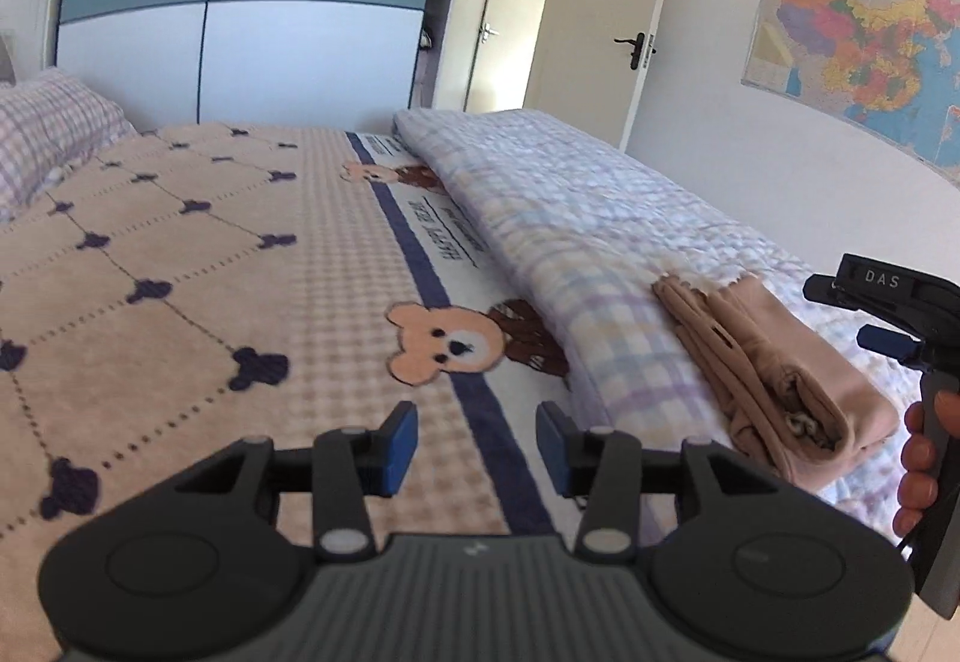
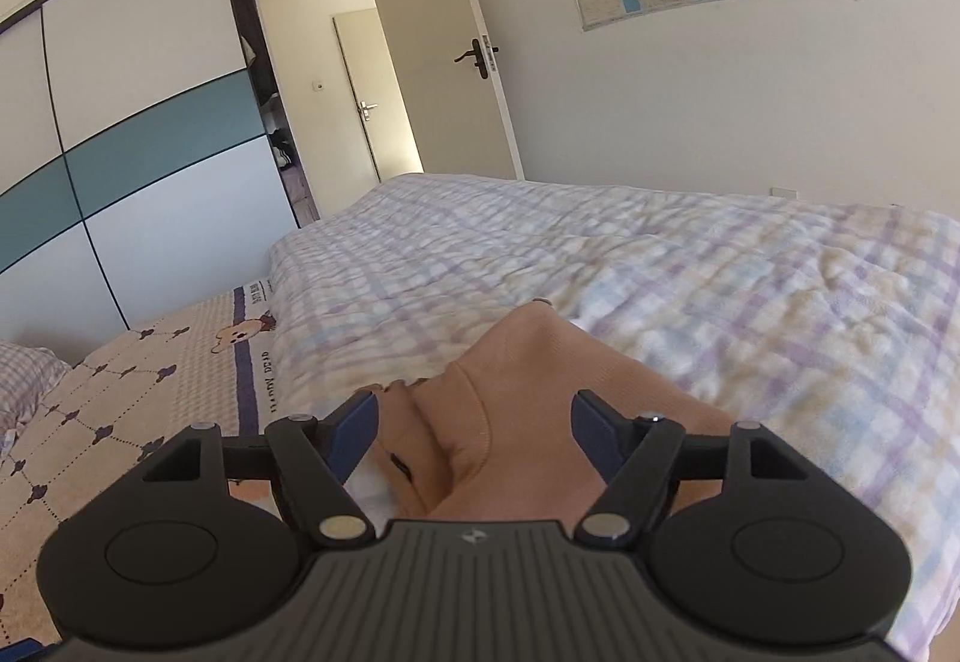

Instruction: Fold clothes

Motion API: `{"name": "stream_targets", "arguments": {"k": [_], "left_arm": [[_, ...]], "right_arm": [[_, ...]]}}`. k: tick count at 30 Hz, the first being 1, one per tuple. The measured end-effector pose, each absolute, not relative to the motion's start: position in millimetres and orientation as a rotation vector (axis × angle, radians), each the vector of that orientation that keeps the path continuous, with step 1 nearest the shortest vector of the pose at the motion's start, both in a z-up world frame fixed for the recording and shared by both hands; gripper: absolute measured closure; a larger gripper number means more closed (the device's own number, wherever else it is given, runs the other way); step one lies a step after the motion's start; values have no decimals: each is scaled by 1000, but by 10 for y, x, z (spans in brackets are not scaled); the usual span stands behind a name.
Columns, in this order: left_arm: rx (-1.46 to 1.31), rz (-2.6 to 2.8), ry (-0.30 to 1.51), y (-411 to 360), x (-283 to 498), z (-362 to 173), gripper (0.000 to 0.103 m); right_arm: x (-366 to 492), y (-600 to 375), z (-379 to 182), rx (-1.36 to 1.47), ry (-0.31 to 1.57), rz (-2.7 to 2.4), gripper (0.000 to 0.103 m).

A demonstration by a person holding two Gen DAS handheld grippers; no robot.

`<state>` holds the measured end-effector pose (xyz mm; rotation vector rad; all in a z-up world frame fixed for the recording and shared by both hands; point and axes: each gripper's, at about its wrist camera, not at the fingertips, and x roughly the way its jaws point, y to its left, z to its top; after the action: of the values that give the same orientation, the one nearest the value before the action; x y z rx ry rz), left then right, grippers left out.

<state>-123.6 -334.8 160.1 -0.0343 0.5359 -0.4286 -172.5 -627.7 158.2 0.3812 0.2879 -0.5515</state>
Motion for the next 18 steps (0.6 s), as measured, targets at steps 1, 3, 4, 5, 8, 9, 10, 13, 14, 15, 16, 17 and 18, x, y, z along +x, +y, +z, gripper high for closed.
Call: {"name": "stream_targets", "arguments": {"k": [1, 3, 4, 5, 8, 9, 10, 13, 14, 15, 16, 17, 18], "left_arm": [[-24, -415, 522, -3270, -1255, 1664, 56], [-8, -395, 505, -3114, -1272, 1760, 55], [-1, -388, 503, -3037, -1266, 1796, 54], [6, -379, 500, -2953, -1255, 1821, 54], [23, -335, 488, -2659, -1188, 1847, 51], [28, -317, 483, -2552, -1159, 1847, 49], [27, -298, 486, -2443, -1111, 1817, 47], [24, -243, 516, -2106, -919, 1642, 46], [35, -222, 532, -1997, -835, 1538, 46], [49, -199, 550, -1889, -749, 1427, 46], [63, -177, 567, -1781, -662, 1317, 46], [76, -152, 587, -1677, -573, 1203, 46], [89, -127, 607, -1573, -483, 1089, 46]], "right_arm": [[-1694, -6219, 1598, 385, 288, -539, 27], [-1590, -6060, 1616, 377, 300, -502, 26], [-1526, -5961, 1616, 362, 311, -482, 26], [-1452, -5850, 1609, 339, 325, -463, 26], [-1199, -5528, 1538, 272, 386, -423, 26], [-1102, -5408, 1493, 257, 414, -403, 26], [-1009, -5290, 1445, 252, 441, -374, 26], [-731, -4880, 1276, 255, 524, -253, 26], [-650, -4701, 1222, 250, 553, -204, 26], [-575, -4495, 1165, 234, 580, -151, 26], [-511, -4295, 1110, 215, 603, -101, 26], [-448, -4089, 1059, 203, 625, -60, 26], [-388, -3876, 1011, 198, 646, -28, 26]]}}
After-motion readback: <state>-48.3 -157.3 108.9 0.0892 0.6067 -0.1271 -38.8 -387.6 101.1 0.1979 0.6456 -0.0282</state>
